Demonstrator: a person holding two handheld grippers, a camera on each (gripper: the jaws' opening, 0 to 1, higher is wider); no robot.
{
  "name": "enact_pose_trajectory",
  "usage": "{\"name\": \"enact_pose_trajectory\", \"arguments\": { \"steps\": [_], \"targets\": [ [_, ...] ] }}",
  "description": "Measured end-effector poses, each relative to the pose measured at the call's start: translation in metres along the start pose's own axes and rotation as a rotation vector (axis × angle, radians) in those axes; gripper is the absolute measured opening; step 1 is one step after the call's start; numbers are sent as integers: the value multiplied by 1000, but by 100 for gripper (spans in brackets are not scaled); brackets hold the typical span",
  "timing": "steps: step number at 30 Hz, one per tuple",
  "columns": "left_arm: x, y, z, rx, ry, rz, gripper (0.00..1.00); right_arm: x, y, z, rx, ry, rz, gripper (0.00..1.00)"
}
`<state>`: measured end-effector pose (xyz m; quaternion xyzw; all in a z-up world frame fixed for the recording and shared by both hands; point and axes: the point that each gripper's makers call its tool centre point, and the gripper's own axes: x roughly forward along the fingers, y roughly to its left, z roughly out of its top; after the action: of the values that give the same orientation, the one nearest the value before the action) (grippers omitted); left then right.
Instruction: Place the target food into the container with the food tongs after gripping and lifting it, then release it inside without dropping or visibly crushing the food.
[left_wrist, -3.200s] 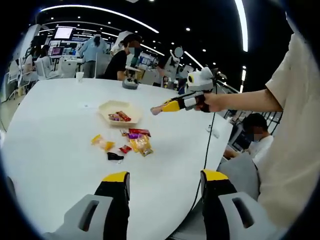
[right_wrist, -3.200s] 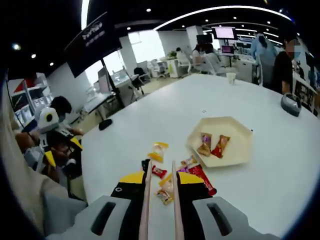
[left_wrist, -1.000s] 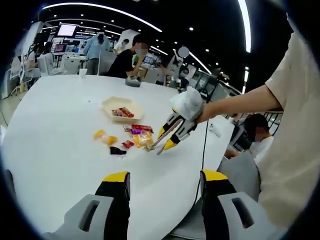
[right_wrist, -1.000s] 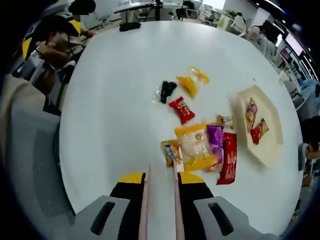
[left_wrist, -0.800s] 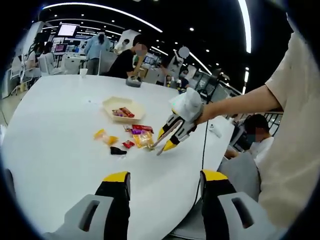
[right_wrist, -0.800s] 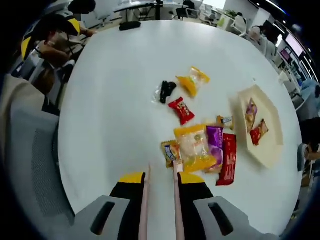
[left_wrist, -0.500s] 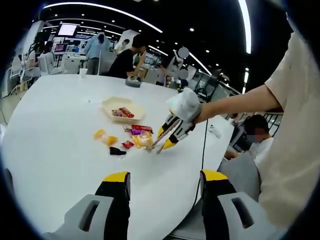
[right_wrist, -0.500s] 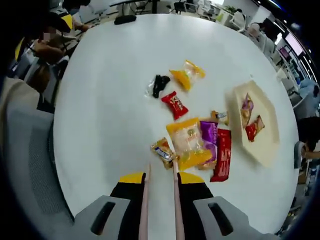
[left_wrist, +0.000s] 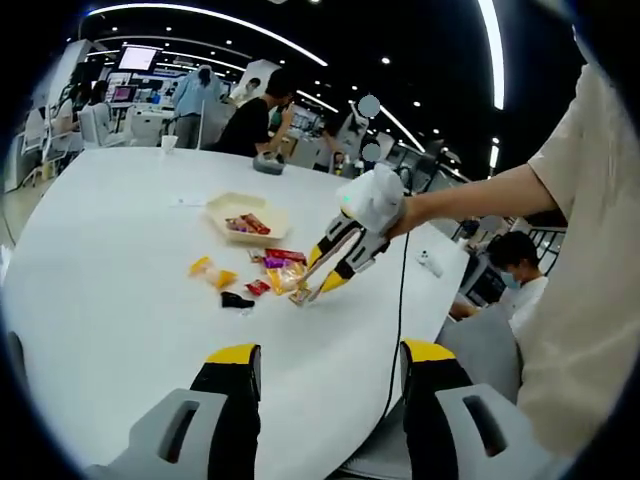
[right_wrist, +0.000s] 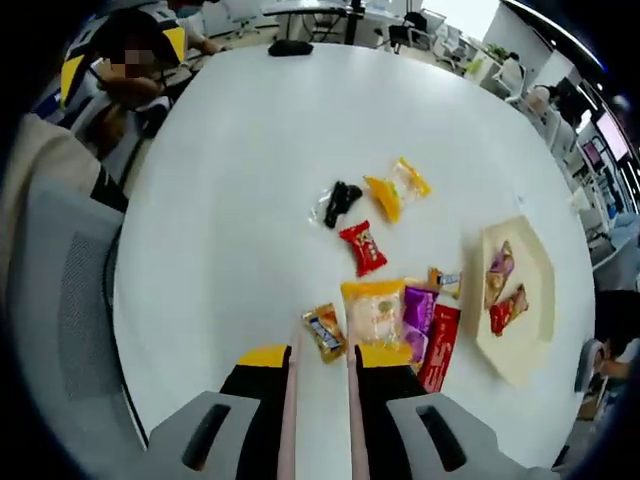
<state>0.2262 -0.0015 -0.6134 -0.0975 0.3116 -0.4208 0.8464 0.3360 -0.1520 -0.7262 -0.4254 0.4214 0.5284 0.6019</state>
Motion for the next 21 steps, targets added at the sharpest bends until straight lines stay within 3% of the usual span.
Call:
{"name": "enact_pose_trajectory", "arguments": {
  "steps": [13,21],
  "targets": [
    [-1,2,-3,-15,-3,8,55,12,-1,-1,-43,85,29,24],
    [-3,5,-5,-23,-8,13,55,12,-2,0,-36,85,33,24]
  ]
}}
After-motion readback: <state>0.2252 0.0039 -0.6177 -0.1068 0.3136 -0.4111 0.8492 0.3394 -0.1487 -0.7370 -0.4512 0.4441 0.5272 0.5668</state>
